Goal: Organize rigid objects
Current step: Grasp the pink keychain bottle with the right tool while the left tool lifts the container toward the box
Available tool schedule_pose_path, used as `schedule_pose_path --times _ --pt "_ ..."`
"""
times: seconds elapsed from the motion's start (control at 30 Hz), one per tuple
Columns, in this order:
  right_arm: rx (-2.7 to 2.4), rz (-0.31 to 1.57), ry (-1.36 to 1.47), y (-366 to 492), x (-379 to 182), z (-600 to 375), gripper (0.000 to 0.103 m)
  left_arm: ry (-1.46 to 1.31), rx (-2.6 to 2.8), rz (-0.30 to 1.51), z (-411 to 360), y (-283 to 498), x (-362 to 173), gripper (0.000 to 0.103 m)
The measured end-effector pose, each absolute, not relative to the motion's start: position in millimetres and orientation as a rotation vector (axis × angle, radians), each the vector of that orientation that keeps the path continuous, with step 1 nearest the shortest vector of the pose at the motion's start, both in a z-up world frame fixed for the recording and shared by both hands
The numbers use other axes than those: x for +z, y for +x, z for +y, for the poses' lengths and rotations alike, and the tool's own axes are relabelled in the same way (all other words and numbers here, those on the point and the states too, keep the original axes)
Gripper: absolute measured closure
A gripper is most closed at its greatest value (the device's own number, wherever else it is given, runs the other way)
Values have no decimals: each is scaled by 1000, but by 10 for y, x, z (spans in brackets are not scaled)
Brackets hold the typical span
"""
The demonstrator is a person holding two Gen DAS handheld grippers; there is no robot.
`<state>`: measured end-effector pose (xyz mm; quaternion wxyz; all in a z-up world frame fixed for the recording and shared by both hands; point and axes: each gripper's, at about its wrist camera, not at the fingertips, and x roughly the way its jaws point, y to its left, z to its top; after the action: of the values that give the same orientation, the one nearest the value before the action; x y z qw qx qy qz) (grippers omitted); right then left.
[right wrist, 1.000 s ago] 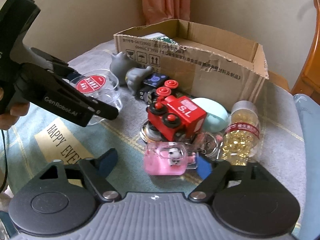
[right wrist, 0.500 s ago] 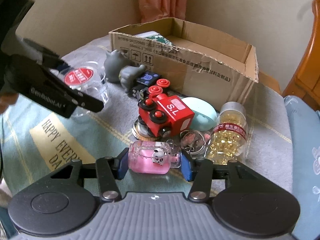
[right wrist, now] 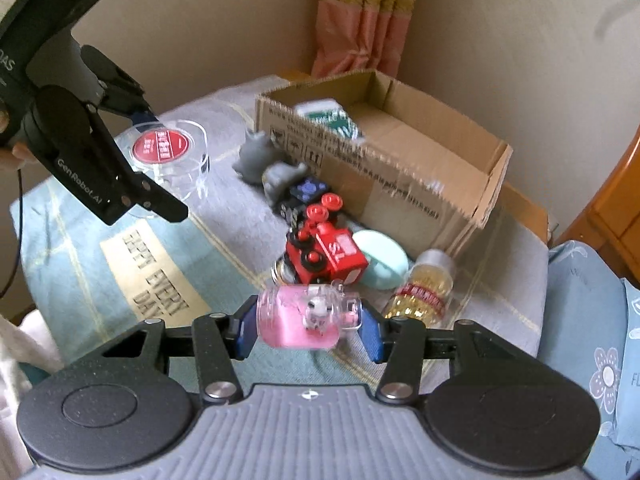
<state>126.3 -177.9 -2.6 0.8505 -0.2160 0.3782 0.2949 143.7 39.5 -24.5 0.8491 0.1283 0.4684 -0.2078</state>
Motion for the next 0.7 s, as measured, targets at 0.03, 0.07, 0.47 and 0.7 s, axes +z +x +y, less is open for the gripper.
schedule_pose_path --times 0.03,0.07,0.47,0.7 --pt "626 789 -461 1254 18 -1787 47 271 -445 986 395 1431 -192 29" --pt "627 780 -468 1251 58 -1792 47 276 -449 982 390 1431 -157 29" --pt "620 712 -435 1496 565 -1908 47 319 -474 916 278 1646 271 29" --pt "598 687 -385 1846 791 -1966 47 324 -477 849 175 1950 520 29"
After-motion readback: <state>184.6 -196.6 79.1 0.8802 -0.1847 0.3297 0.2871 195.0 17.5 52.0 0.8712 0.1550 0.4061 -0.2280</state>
